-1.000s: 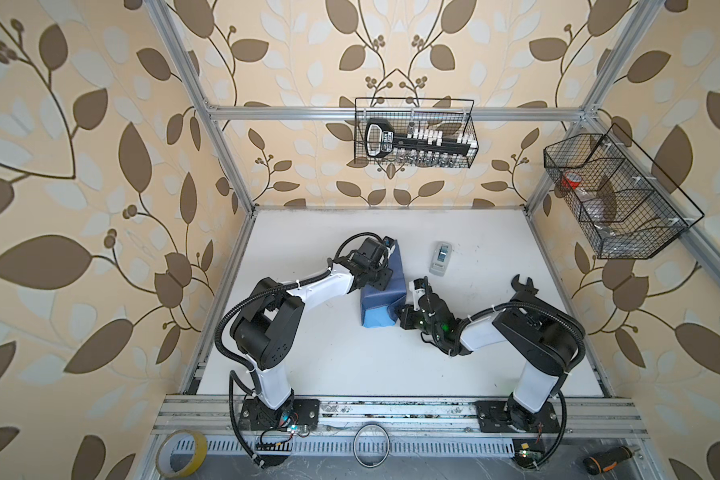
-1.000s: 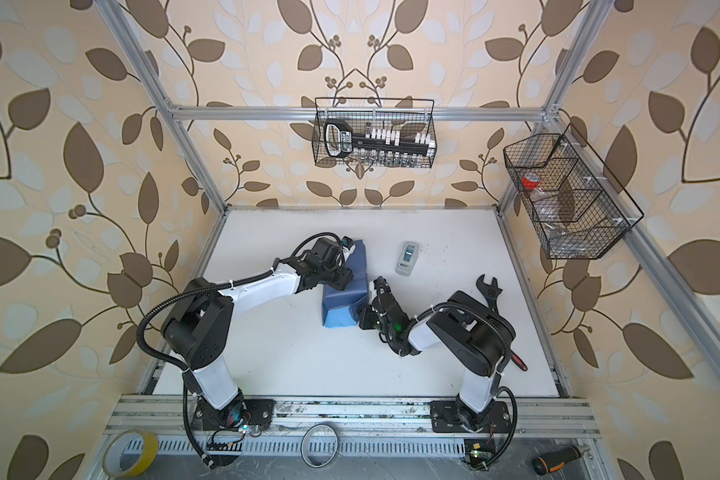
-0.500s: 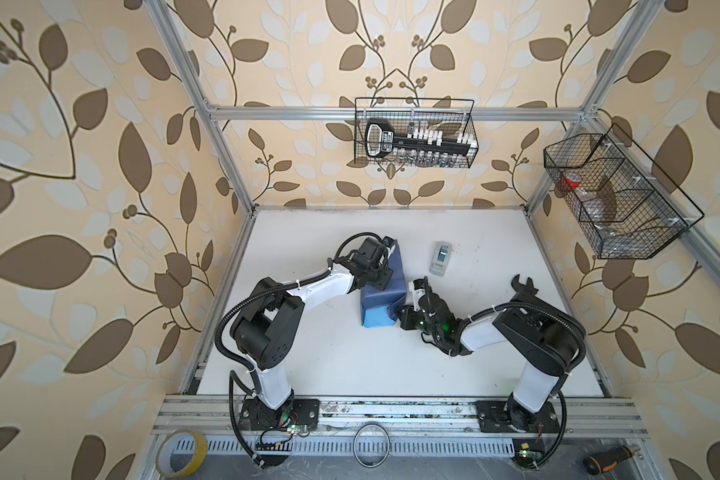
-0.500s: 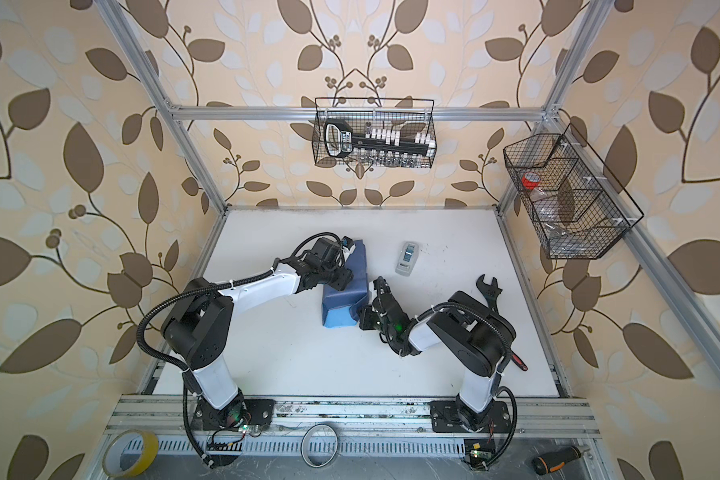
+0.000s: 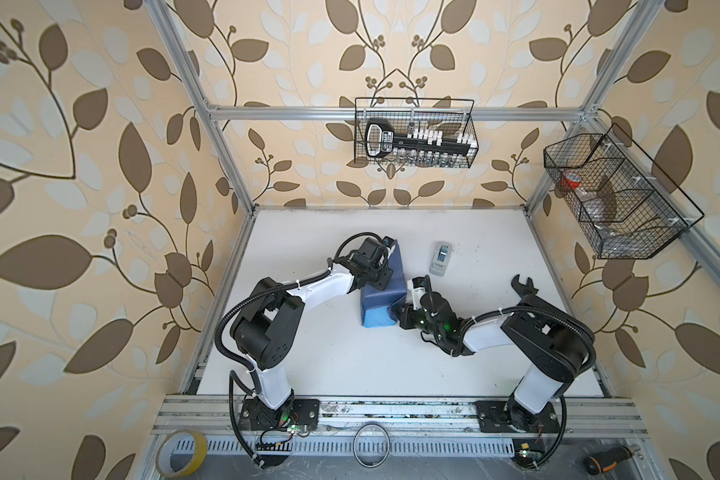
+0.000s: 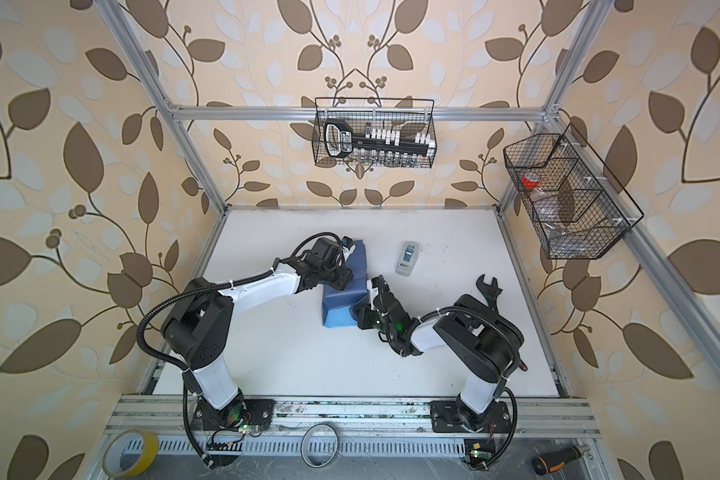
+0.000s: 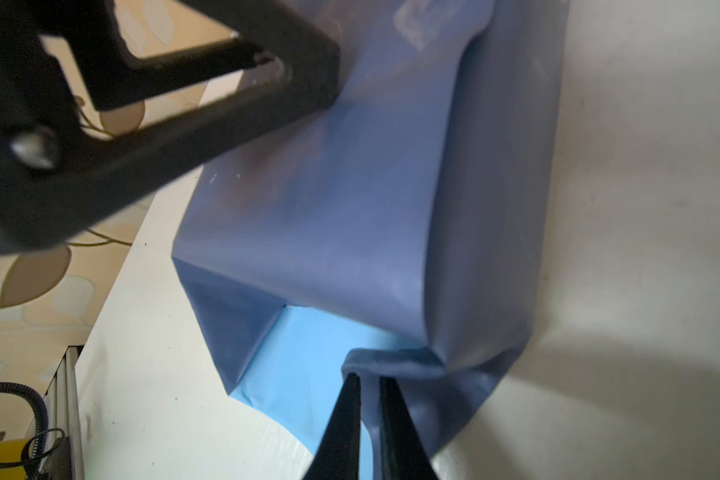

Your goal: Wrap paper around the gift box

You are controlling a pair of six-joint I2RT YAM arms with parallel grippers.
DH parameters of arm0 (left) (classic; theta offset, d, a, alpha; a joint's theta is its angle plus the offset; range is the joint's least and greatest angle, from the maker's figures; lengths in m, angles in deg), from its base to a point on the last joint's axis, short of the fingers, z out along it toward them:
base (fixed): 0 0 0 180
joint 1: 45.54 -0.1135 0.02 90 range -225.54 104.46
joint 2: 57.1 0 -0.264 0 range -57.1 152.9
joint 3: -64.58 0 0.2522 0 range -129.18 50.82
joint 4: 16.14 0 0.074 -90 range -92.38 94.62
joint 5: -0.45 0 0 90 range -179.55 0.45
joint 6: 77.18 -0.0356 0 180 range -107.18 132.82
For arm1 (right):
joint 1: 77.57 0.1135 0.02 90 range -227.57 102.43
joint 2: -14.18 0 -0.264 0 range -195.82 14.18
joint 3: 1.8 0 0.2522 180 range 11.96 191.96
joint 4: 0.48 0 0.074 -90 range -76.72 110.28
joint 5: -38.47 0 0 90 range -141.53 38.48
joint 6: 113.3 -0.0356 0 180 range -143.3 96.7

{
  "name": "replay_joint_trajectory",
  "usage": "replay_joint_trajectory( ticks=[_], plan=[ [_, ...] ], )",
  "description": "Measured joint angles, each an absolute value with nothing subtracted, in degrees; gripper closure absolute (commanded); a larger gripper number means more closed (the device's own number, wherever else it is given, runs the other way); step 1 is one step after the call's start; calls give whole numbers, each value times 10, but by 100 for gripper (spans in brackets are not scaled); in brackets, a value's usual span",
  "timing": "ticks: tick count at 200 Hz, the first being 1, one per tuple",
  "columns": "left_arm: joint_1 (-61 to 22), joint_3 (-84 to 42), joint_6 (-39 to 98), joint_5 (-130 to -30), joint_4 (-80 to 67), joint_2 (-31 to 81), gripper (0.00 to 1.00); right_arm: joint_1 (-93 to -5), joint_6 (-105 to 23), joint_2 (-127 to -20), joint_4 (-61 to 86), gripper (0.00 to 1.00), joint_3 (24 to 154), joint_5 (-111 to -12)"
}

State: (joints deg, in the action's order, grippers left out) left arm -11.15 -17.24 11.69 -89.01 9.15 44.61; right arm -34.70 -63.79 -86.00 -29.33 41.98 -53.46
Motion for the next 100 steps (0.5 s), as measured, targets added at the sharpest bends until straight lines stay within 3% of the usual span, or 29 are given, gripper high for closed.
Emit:
replay_joint_trajectory(
  ticks=[100],
  plan=[
    [-111,-172,117,-891,92,446,46,-334,-646,-888,-317,87,426,-527]
  ],
)
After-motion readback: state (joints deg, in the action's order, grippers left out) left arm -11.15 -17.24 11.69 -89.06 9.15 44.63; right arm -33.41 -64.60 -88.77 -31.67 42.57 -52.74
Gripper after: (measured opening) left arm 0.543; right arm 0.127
